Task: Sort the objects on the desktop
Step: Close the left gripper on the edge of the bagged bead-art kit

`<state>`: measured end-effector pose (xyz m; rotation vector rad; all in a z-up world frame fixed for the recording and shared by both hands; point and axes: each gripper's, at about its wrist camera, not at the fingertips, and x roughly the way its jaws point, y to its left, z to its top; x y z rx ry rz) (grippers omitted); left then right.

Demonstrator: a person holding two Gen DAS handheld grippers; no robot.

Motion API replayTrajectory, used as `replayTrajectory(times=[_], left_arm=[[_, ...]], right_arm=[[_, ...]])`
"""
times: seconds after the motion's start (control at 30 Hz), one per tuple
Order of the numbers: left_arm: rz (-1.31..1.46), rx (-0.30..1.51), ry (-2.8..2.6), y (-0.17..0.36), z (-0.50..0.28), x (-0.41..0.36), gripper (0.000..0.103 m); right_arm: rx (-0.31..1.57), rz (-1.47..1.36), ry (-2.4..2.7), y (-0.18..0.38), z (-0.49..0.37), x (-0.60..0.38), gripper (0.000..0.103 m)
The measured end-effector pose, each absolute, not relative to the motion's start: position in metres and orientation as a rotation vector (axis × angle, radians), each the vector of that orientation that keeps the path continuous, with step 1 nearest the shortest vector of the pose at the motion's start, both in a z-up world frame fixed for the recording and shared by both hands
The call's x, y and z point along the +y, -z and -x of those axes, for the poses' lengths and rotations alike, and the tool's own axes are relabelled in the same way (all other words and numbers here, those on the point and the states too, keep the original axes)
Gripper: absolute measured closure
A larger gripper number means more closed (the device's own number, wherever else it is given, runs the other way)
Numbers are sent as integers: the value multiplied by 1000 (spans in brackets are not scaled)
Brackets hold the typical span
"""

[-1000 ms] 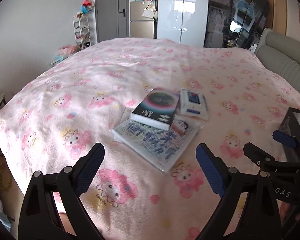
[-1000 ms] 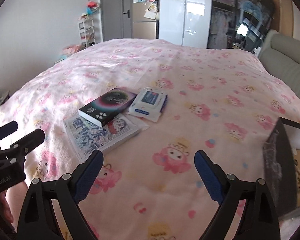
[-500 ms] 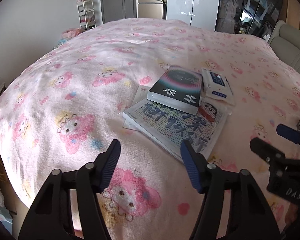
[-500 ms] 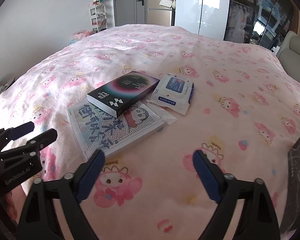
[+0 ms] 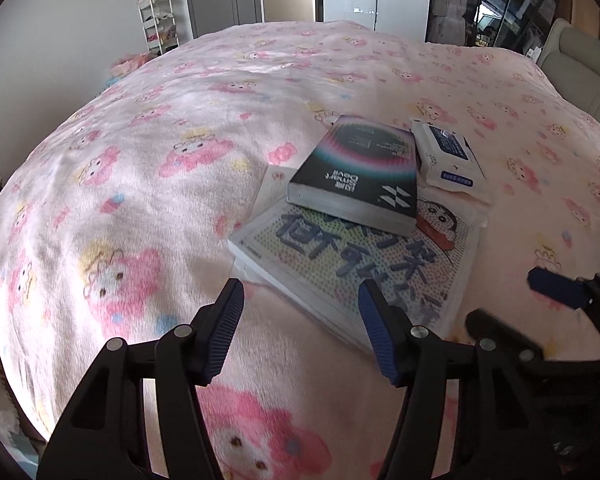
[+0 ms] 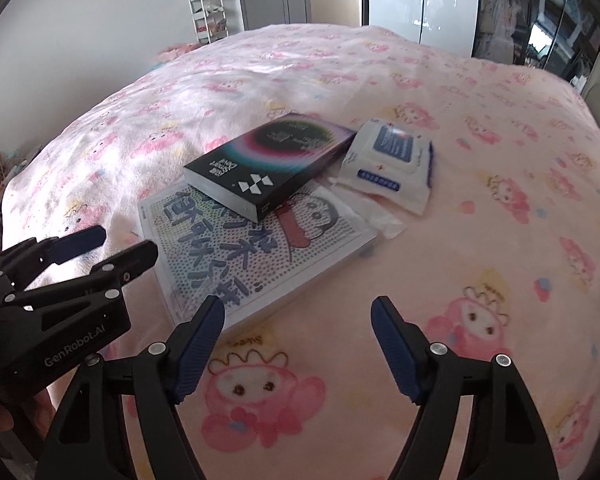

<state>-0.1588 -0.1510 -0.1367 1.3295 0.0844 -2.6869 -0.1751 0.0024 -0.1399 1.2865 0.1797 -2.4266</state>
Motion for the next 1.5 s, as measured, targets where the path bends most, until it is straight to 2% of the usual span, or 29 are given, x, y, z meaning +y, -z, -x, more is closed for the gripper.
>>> replayTrajectory(times=[0.17, 0.33, 0.4, 0.5, 0.7, 0.93, 1.1, 1.3, 1.5], left_arm=[[-1356, 112, 2666, 148, 171, -159, 41], [-1398, 140, 2637, 164, 175, -164, 41], [-1399, 163, 2634, 168, 175, -167, 36], [-1400, 191, 2632, 170, 175, -170, 33], [-1432, 241, 2660, 171, 175, -167, 34], [-1439, 220, 2694, 174, 175, -154, 34], [-1420, 247, 2689, 172, 172, -163, 38], [-1373, 308, 2669, 171, 168, -177, 38], [-1376, 316, 2664, 172, 170, -182, 39]], right_arm=[[234, -1315, 2396, 151, 184, -11, 29], [211, -1370, 2372, 164, 190, -18, 29], [217, -1377, 2371, 168, 190, -20, 29], [205, -1390, 2373, 170, 191, -18, 29], [144, -1426, 2382, 171, 196, -8, 29], [187, -1417, 2382, 170, 191, -11, 29], [158, -1428, 2412, 171, 189, -1, 29], [127, -1444, 2449, 169, 196, 7, 29], [37, -1485, 2332, 172, 202, -1, 29]])
